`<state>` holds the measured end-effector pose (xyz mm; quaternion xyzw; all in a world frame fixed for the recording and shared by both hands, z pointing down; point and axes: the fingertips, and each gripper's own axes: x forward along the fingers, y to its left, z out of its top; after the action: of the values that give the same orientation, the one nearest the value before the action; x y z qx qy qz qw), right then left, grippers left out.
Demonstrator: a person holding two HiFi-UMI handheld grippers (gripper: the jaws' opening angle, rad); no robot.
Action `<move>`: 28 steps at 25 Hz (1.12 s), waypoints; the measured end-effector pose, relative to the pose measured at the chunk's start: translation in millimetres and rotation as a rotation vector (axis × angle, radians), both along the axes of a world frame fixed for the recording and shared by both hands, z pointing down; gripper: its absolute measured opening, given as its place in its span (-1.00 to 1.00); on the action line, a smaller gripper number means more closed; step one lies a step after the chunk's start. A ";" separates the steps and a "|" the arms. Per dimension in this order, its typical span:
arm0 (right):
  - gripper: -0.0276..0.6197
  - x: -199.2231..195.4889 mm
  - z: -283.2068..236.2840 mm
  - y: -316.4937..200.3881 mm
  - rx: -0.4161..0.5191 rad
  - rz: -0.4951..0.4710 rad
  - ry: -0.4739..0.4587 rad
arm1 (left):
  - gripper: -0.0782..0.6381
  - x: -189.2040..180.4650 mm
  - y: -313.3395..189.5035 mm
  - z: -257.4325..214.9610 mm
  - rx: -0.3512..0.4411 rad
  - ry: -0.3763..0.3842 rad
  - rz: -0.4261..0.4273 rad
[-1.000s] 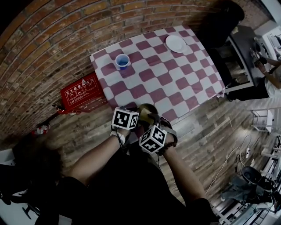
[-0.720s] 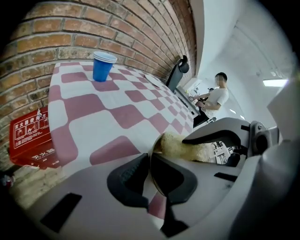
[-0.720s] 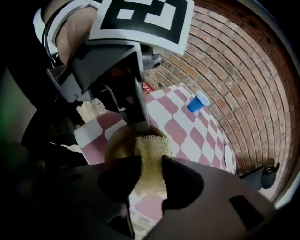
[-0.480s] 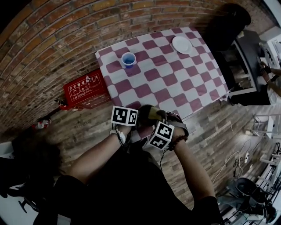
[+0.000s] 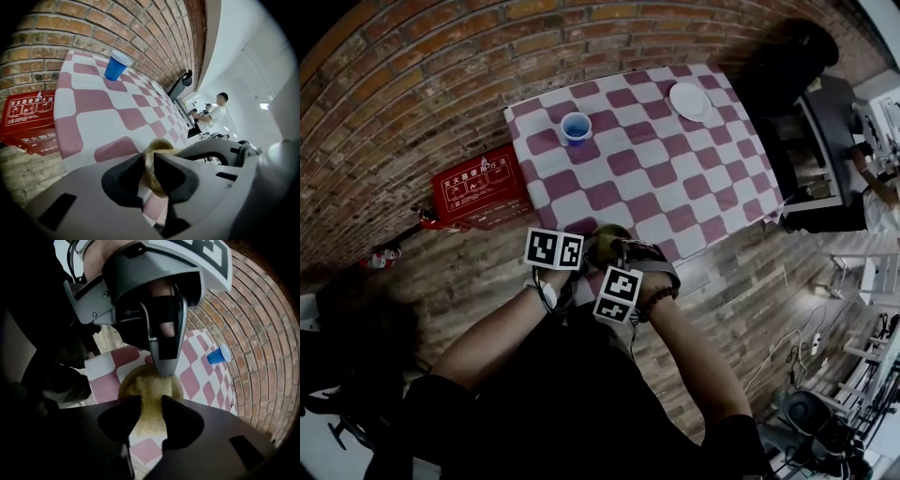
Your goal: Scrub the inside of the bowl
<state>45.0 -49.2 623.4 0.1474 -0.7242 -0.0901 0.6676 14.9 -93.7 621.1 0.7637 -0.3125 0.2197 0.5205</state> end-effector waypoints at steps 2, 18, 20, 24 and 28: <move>-0.44 -3.0 1.5 -7.9 0.018 -0.030 0.034 | -0.60 -1.7 2.1 0.3 -0.006 0.010 0.000; -0.44 28.6 -3.8 7.5 -0.047 -0.086 0.171 | -0.60 -1.8 9.1 11.2 -0.049 0.023 -0.018; -0.44 20.1 0.2 11.7 -0.057 -0.090 0.158 | -0.60 -1.9 9.0 12.0 -0.056 0.028 -0.023; -0.44 2.9 6.9 9.8 -0.060 -0.093 0.132 | -0.60 -1.3 6.8 12.6 -0.057 0.028 -0.023; -0.44 -1.1 12.9 -3.7 -0.035 -0.087 0.142 | -0.60 -0.2 6.3 13.5 -0.058 0.027 -0.022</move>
<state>43.9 -53.0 636.3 0.0974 -0.6822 -0.1167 0.7152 14.7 -87.3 634.6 0.7477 -0.3076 0.2125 0.5487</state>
